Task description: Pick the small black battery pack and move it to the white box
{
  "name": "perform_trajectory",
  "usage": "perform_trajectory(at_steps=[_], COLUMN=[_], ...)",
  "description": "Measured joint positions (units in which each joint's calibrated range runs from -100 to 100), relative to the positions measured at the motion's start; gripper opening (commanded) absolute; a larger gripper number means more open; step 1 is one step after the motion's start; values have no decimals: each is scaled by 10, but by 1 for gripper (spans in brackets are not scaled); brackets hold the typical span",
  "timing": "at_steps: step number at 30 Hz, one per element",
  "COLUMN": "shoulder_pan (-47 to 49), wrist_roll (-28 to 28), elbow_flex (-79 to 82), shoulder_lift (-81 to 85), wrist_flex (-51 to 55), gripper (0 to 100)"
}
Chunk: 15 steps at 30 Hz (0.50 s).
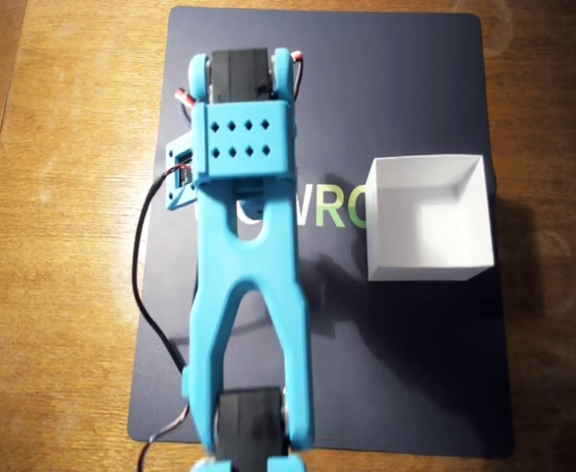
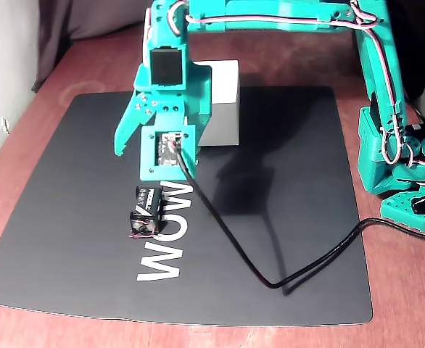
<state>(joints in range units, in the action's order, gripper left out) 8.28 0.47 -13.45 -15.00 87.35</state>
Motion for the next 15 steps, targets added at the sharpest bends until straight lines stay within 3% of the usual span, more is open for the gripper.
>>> perform_trajectory(at_steps=[15], shoulder_pan=[2], wrist_roll=[-18], elbow_flex=[-15], shoulder_lift=[-92], wrist_flex=[-67], gripper=[36])
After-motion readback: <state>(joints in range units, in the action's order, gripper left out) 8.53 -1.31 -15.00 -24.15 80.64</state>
